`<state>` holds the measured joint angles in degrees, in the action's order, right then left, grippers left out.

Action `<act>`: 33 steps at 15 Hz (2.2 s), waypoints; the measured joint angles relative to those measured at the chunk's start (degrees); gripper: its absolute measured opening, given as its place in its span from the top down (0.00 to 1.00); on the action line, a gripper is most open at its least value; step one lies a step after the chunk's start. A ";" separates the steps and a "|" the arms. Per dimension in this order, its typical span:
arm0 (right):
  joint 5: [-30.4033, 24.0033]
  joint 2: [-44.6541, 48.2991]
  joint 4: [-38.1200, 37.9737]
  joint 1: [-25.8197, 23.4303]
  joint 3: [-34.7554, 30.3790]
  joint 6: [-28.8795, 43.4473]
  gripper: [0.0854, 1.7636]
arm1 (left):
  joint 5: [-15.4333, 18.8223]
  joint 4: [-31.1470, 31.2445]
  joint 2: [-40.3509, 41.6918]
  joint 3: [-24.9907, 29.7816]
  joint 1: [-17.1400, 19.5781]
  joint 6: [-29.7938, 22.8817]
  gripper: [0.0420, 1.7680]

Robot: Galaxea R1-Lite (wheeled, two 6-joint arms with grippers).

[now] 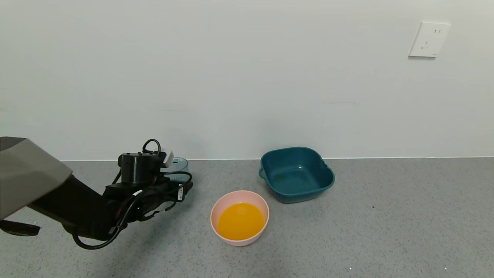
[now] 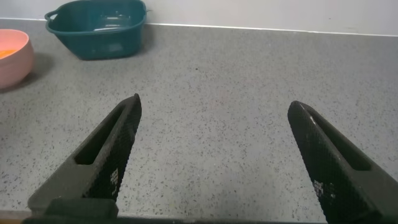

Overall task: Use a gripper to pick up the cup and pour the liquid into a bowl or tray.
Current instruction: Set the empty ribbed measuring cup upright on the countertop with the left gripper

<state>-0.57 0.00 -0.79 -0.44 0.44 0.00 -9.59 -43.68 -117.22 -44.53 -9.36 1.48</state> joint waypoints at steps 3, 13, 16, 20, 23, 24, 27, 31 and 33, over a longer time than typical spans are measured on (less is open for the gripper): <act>-0.02 0.00 0.02 0.00 0.00 0.00 0.03 | 0.00 -0.20 -2.51 -0.17 -0.23 0.06 0.27; -0.05 0.00 0.02 -0.02 0.00 0.00 0.03 | -0.10 -2.38 -4.94 -0.01 -0.30 0.15 0.27; -0.02 0.00 0.02 0.00 0.00 0.00 0.03 | -0.10 -2.40 -5.02 0.07 -0.30 0.28 0.21; 0.00 0.00 0.00 0.00 0.00 0.00 0.03 | -0.16 -2.49 -5.21 0.02 -0.33 0.09 0.14; 0.02 0.00 0.02 0.00 0.00 0.00 0.03 | -0.24 -2.49 -5.16 0.10 -0.33 0.20 0.10; 0.00 0.00 0.02 0.00 0.00 0.00 0.03 | -0.32 -2.46 -5.07 0.29 -0.30 0.23 0.09; 0.00 0.00 0.02 0.00 0.00 0.02 0.03 | -0.62 -2.43 -4.47 0.79 -0.30 0.26 0.07; 0.00 0.00 0.00 0.00 0.00 0.00 0.03 | -0.79 -2.35 -2.68 3.00 -0.39 -0.10 0.06; -0.02 0.00 0.00 0.00 0.00 0.00 0.03 | -0.88 -2.40 -0.63 5.58 -0.39 -0.21 0.05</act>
<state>-0.60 0.00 -0.79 -0.44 0.44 0.00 -10.47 -46.08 -117.86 -38.95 -9.75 1.27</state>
